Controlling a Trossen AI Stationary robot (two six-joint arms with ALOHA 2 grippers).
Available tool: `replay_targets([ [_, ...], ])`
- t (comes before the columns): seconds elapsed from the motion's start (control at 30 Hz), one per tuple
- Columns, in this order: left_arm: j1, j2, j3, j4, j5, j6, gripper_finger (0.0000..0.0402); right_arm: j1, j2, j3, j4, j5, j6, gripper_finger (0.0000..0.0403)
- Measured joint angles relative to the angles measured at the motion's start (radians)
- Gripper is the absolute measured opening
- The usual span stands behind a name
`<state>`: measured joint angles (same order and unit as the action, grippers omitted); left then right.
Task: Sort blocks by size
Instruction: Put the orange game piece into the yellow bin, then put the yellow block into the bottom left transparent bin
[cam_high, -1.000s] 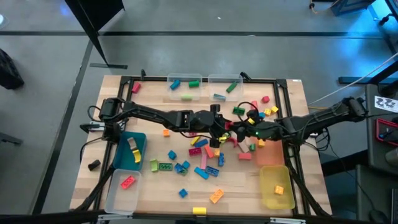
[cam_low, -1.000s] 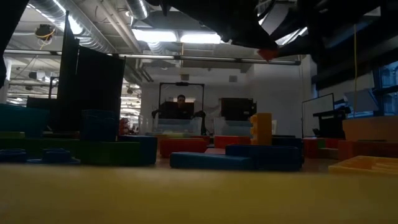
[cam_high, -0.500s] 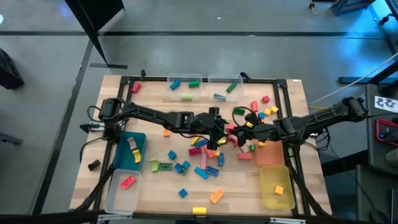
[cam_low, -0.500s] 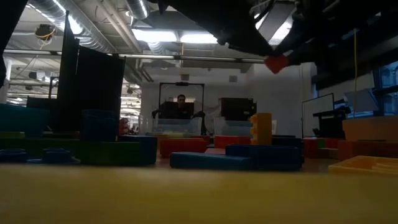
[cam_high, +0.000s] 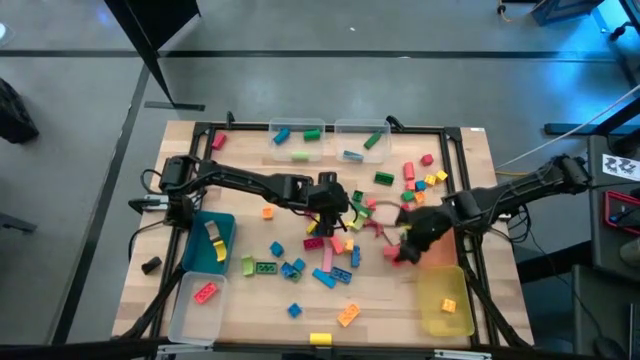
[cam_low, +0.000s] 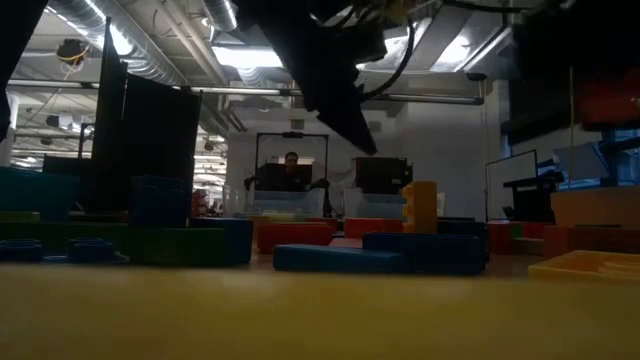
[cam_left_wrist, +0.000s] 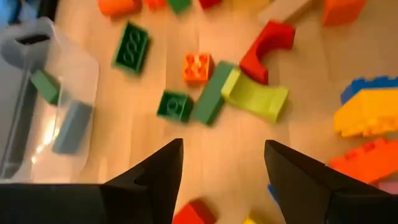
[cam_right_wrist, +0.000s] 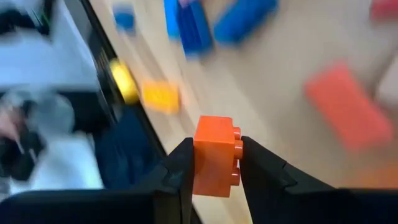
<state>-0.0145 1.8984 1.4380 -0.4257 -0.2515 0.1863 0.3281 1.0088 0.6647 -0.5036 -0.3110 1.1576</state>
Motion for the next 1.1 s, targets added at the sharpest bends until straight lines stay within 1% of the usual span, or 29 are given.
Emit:
replay_targets([
  [0.07,0.002,0.000,0.000,-0.015,0.000,-0.003,0.0210,0.045,0.000,0.000,-0.048,-0.050,0.014,0.0105],
  [0.17,0.002,0.000,0.000,-0.011,0.000,-0.001,0.0210,0.126,0.001,0.000,-0.078,-0.076,0.050,0.0105],
  [0.37,0.002,0.000,0.000,-0.008,0.000,0.006,0.0210,0.285,0.001,0.000,-0.091,-0.065,0.169,0.0106],
  [0.5,0.002,0.000,0.000,-0.008,0.000,0.004,0.0210,0.381,0.001,0.000,-0.189,-0.058,0.256,0.0106],
  [0.6,0.002,0.000,0.000,-0.008,0.000,0.004,0.0210,0.432,0.001,0.000,-0.256,-0.057,0.324,0.0111],
  [0.67,0.001,0.000,0.000,-0.008,0.004,0.004,0.0210,0.455,0.001,0.000,-0.268,-0.056,0.368,0.0121],
  [0.73,-0.002,0.000,0.000,-0.008,0.031,0.004,0.0210,0.472,0.001,0.000,-0.265,-0.046,0.388,0.0138],
  [0.93,-0.019,0.000,0.000,-0.008,0.194,0.004,0.0210,0.477,0.004,0.000,-0.267,-0.002,0.391,0.0181],
  [1.03,-0.036,0.000,0.000,-0.008,0.243,0.034,0.0210,0.477,0.004,0.000,-0.274,0.014,0.390,0.0196],
  [1.1,-0.050,0.000,-0.001,0.001,0.257,0.063,0.0210,0.477,0.004,0.000,-0.276,0.023,0.390,0.0203],
])
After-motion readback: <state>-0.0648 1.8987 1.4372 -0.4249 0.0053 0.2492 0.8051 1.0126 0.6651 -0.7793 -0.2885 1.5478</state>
